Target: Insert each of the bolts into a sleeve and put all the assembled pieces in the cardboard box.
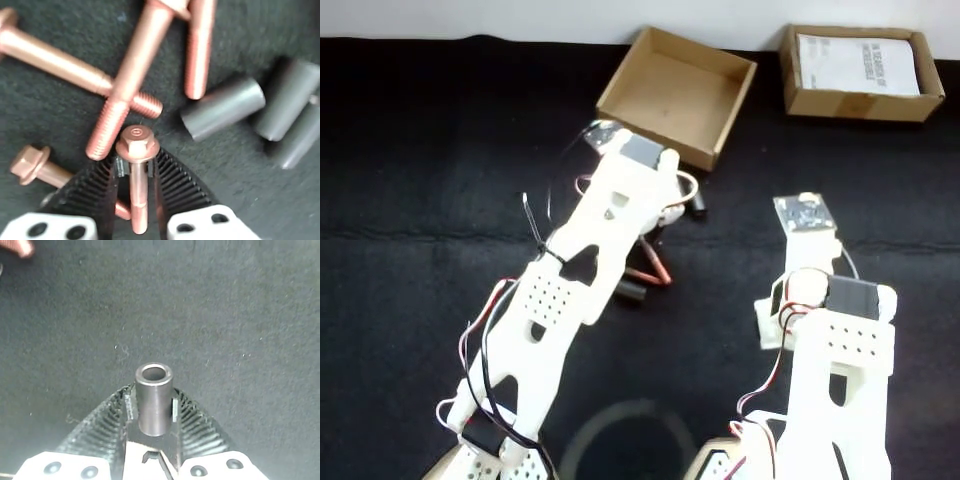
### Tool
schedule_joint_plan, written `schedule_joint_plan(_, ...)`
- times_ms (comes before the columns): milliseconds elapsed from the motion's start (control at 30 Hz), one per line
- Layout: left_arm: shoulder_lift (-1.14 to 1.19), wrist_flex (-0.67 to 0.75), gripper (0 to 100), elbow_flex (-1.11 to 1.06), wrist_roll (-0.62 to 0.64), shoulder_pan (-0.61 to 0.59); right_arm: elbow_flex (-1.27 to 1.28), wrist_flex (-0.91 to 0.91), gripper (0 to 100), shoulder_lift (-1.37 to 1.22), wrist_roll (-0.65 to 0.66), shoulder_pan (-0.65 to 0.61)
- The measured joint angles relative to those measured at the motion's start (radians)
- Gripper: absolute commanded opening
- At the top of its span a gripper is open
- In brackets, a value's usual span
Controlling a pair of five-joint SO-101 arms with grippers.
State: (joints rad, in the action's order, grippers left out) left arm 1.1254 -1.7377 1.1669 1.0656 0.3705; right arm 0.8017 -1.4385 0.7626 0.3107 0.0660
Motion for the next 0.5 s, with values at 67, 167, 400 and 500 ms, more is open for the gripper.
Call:
schedule_joint_plan(67, 0.000, -0.006, 1, 0.021, -0.069, 0.003, 0.000, 0.038, 0.7, 0.000, 0.000, 0.000)
schedule_joint_plan(167, 0.000, -0.008, 1, 0.061, -0.181, 0.021, 0.000, 0.106, 0.7, 0.000, 0.000, 0.000)
schedule_joint_plan(400, 0.000, -0.008, 1, 0.170, -0.430, 0.055, 0.000, 0.256, 0.7, 0.000, 0.000, -0.014)
schedule_joint_plan(500, 0.000, -0.009, 1, 0.224, -0.519, 0.049, 0.000, 0.322, 0.7, 0.000, 0.000, -0.044)
